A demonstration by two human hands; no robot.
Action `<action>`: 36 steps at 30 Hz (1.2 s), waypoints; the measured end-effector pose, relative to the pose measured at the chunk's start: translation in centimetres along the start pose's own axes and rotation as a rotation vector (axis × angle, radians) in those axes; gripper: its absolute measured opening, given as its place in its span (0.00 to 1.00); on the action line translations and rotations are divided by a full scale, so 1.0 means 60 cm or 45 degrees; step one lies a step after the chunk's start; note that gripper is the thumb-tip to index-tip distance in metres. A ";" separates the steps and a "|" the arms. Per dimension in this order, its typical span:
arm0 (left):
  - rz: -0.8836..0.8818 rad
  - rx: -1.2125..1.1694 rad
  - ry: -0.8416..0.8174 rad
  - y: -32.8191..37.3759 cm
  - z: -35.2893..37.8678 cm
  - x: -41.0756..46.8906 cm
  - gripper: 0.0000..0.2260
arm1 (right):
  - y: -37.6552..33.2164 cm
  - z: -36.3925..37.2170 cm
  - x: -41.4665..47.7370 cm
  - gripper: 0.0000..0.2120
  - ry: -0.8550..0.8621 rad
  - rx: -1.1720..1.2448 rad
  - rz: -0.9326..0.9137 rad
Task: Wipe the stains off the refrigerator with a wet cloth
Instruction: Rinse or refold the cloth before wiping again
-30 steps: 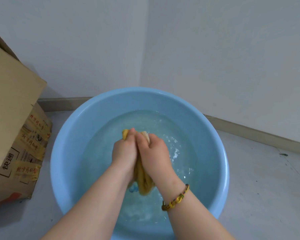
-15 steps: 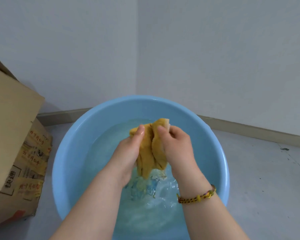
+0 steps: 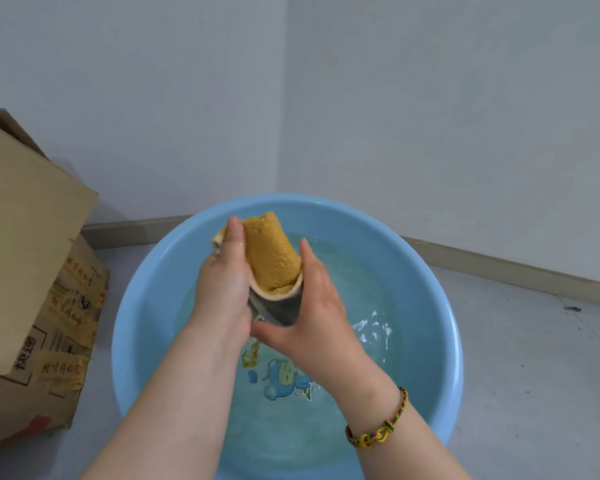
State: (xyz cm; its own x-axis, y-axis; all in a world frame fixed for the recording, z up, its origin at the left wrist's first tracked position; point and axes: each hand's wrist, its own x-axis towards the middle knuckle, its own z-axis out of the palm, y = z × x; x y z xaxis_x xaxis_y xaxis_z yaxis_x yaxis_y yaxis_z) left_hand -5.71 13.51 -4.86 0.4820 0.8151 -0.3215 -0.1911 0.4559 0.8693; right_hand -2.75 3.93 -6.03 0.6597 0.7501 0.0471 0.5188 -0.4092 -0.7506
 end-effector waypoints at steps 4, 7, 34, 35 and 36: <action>-0.144 -0.102 -0.076 0.007 0.005 -0.008 0.21 | 0.005 0.000 0.002 0.40 -0.086 0.409 0.151; -0.181 -0.154 -0.099 0.007 0.003 -0.010 0.23 | 0.006 -0.013 0.001 0.15 -0.228 0.371 0.135; -0.539 0.813 -1.139 -0.016 -0.020 -0.059 0.12 | 0.069 -0.070 0.022 0.16 0.450 -0.808 -0.471; -0.418 0.955 -1.046 -0.024 -0.017 -0.058 0.11 | 0.066 -0.068 0.017 0.15 0.372 -0.819 -0.435; -0.285 1.107 -0.945 -0.033 -0.016 -0.054 0.12 | 0.059 -0.069 0.014 0.15 0.255 -0.868 -0.365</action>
State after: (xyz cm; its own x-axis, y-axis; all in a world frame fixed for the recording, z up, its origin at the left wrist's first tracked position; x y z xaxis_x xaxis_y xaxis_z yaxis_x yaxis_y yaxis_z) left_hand -7.72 10.31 -5.93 0.8679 0.2067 -0.4517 0.4737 -0.0707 0.8779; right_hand 1.89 0.97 -5.93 0.5010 0.7932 0.3460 0.8623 -0.4916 -0.1217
